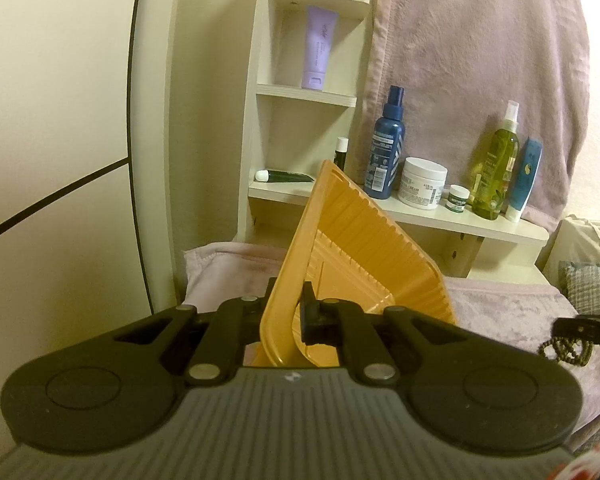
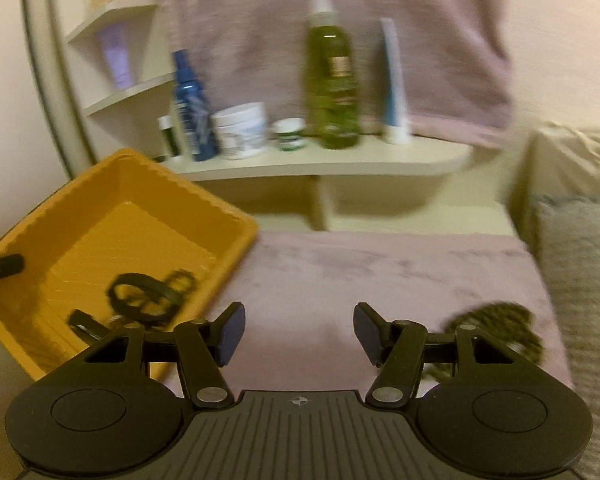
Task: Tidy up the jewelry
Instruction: 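Move the right gripper to the dark bead strand and grasp it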
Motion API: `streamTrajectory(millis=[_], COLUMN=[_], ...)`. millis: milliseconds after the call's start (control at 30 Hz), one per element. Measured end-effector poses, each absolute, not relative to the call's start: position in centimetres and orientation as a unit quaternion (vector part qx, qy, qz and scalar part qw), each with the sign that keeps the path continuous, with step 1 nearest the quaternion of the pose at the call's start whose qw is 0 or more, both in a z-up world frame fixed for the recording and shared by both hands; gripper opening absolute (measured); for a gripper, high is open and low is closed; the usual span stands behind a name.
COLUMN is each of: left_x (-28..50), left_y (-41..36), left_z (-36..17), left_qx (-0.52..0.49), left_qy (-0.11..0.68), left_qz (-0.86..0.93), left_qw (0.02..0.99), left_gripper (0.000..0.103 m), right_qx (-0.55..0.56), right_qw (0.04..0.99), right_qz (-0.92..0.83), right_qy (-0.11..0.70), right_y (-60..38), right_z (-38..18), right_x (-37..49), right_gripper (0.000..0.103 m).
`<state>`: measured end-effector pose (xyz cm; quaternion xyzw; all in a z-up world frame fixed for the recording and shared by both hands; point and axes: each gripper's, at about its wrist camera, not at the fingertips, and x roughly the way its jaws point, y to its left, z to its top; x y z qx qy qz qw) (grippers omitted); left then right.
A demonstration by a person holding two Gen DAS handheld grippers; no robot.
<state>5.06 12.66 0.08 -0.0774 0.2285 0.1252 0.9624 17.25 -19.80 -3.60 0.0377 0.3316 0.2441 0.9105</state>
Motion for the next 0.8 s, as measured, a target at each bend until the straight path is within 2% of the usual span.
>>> streamTrajectory(millis=[433,800], left_x=[5.1,5.0], left_y=[12.4,12.2], left_z=[0.1,0.3], left_qx=[-0.072,-0.065], left_qy=[0.228,0.229], left_qz=[0.125,0.125], left_qw=[0.963,0.963], left_gripper=[0.007,0.007], right_qx=[0.052,0.02], right_qw=[0.928,0.928], right_qz=[0.144,0.143], right_qy=[0.34,0.343], right_y=[-27.0,-27.6], right_z=[-5.4,-7.2], right_x=[15.1,16.3], right_gripper=[0.06,0.06])
